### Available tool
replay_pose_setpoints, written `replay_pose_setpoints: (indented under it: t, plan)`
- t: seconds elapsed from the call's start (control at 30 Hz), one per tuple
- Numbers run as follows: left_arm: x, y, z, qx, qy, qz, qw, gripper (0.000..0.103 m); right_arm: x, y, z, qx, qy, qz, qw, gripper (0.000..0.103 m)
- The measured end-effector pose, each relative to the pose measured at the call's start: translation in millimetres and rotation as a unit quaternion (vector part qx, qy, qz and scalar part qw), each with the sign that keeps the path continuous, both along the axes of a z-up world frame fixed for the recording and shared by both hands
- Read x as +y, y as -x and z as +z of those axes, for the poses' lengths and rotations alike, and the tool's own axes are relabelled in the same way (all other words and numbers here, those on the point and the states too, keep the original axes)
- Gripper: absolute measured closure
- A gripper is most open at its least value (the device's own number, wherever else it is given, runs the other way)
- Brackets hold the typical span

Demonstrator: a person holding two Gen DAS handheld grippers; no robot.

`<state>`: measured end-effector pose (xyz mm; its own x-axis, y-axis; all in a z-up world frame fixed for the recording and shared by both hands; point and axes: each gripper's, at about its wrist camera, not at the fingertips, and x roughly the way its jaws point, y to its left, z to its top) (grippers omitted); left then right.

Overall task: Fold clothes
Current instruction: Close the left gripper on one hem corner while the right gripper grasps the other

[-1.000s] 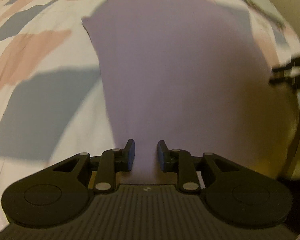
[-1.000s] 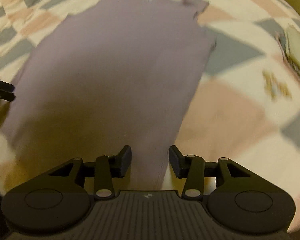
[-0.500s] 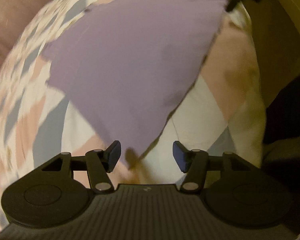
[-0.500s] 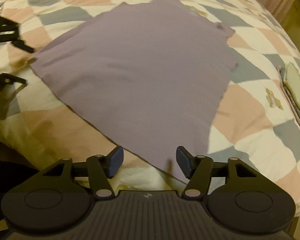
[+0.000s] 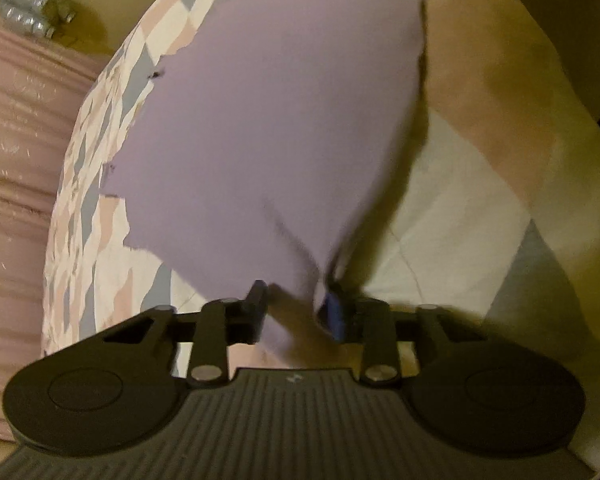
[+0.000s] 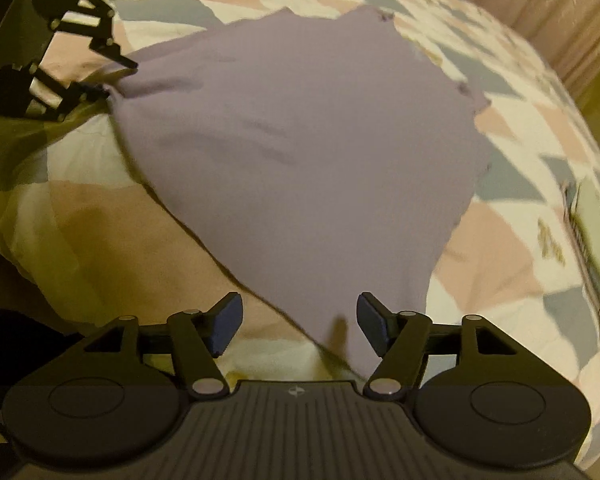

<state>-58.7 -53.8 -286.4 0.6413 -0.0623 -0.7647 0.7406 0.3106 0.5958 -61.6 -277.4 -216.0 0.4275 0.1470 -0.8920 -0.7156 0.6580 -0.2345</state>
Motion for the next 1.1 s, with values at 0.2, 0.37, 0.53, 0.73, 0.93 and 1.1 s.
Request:
replay_pose_setpoints:
  t: [0.2,0.37,0.53,0.73,0.93,1.1]
  plan:
    - [9.3,-13.8,34.5,0.06,0.098,0.074,0.9907,0.099,29.2,10.7,-4.4,-0.023,-0.02,0.072,0.997,0.03]
    - [24.6,-42.0,58.2,0.114,0.174,0.152,0.9661,0.099,67.5,17.2,-15.9,-0.046,-0.047,0.124,0.99,0.027]
    - [26.3,-39.3,68.1,0.116,0.172,0.131,0.9695,0.099,86.3,11.4,-31.2,-0.058,-0.025,0.15,0.987,0.056]
    - [26.9,-31.5,65.2,0.111,0.158,0.111,0.9749,0.099,51.2,7.0,-42.4,-0.104,0.053,0.151,0.982,0.07]
    - [27.2,-28.3,60.4,0.108,0.147,0.105,0.9776,0.099,-0.1,0.5,-52.4,-0.144,0.134,0.152,0.969,0.083]
    - [23.6,-28.1,56.9,0.111,0.133,0.092,0.9805,0.102,-14.6,-8.0,-50.2,-0.129,0.127,0.153,0.972,0.103]
